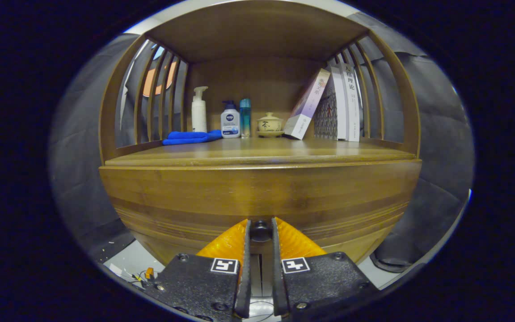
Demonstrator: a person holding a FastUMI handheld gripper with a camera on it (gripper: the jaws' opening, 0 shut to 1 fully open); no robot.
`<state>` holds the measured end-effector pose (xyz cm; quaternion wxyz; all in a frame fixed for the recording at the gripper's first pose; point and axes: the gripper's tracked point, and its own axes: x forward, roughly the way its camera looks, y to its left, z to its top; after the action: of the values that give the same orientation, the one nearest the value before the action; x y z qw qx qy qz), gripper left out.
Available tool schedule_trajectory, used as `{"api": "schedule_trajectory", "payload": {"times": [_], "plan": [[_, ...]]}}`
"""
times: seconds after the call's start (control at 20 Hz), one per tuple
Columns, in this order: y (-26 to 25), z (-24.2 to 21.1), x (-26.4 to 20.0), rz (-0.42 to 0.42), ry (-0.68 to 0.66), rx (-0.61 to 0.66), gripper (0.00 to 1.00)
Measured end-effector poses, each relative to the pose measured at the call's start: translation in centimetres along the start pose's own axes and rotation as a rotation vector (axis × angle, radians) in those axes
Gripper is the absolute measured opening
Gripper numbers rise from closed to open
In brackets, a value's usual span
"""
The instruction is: Pull open the drawer, take out the items inside it, and place them on the countertop above the cabinet.
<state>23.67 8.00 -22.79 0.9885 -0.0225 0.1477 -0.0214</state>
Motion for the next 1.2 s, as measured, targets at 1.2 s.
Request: {"api": "schedule_trajectory", "payload": {"times": [1.2], "plan": [[-1.0,-4.4,-15.9,0.07,0.037,-0.026,0.22]]}}
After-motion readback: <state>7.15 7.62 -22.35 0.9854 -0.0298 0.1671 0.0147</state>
